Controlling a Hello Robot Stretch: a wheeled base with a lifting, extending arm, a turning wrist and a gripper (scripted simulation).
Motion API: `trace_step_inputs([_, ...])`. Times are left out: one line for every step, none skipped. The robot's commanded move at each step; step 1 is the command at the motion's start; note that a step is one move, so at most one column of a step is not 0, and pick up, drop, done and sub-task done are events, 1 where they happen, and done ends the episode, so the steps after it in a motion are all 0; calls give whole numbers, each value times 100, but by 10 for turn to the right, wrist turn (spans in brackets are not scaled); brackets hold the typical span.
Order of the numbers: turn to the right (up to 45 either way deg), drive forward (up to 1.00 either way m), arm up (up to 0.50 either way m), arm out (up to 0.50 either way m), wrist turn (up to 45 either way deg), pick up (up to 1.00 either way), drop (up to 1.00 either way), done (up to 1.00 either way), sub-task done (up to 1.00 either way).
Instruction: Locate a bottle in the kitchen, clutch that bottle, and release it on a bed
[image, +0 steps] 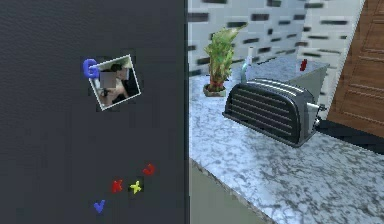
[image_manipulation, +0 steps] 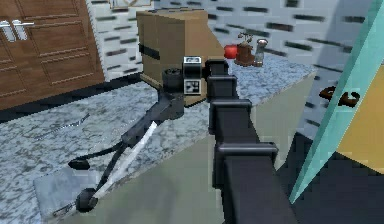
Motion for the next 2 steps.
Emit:
trace_step_inputs([0, 0, 0, 0, -60, 0, 0, 0, 0])
trace_step_inputs([0, 0, 0, -26, 0, 0, 0, 0, 0])
